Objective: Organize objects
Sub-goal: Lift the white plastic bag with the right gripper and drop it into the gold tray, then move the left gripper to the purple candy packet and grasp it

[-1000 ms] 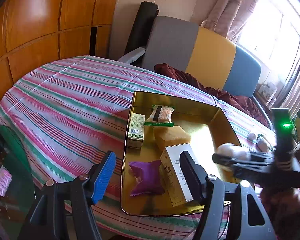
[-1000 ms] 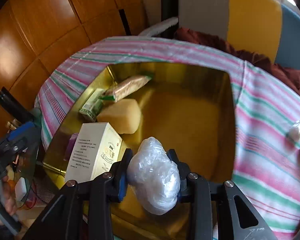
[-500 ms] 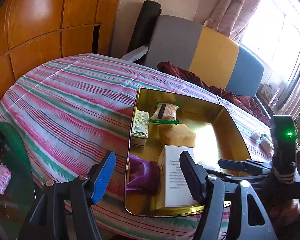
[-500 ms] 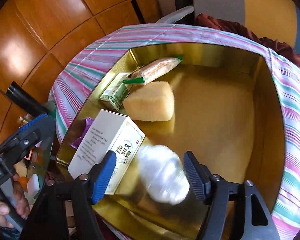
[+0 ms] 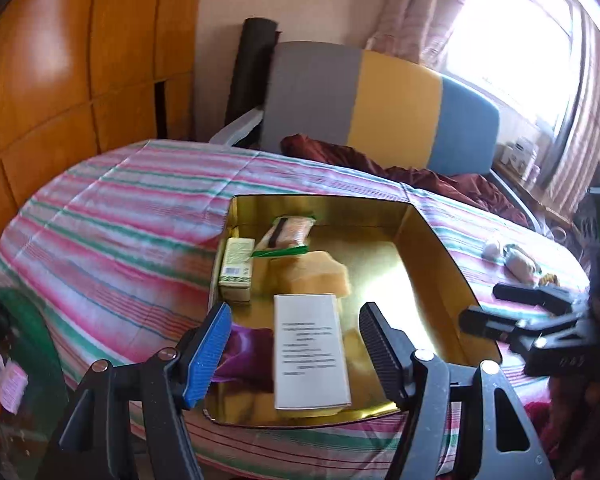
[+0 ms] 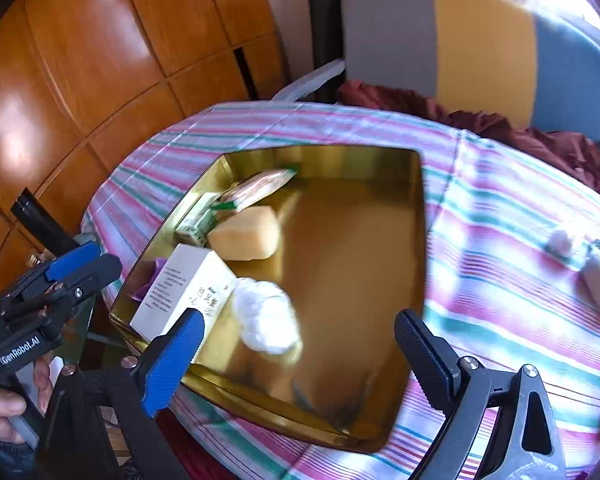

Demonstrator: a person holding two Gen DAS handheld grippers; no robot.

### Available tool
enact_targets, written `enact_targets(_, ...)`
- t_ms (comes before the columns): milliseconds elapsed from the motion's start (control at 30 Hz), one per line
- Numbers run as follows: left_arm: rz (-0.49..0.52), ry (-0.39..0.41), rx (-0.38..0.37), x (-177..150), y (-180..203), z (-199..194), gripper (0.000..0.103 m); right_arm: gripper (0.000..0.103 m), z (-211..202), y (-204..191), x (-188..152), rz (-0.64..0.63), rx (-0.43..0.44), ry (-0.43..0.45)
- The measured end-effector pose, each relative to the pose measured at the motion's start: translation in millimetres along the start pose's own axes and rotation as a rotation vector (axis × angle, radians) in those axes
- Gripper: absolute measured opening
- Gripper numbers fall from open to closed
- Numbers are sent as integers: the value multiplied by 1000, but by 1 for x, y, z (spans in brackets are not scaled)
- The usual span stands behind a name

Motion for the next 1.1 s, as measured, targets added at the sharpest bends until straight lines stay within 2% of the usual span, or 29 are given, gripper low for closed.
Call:
enact_targets(233,75,-11,-52,-1,34,1,67,101,-38,61,-1,76,-96,49)
enact_targets(467,150,-30,-116,-4,72,4,67,101,-84,152,-13,201,-233,73)
enact_targets(600,207,-37,-170,-5,103,6,67,103,-123,217,-26,310,-316,104)
enact_targets(800,315,-74,-286,-16,162,12,67,103,-184,308,-63,555,-445,171)
enact_targets(967,427,-136,-385,-38,216,17,67,103,-201,352,-100,737,-441,215)
enact_targets(1033,460,-159,-426,-45,236,17,67,103,-202,359,-109,826,-356,247)
enact_targets(1100,492,-189,-483,-55,260,16,67,103,-209,365,-111,875,-315,306)
Point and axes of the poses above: each gripper's, at about its wrist camera, not at the fingertips, and z roughly the way its jaws point, y to its right, x to its top, the point moved 10 cm from there along z, roughly the way its jaws point, and after that the axes turned 2 degrees about z, right-handed, at the moved point
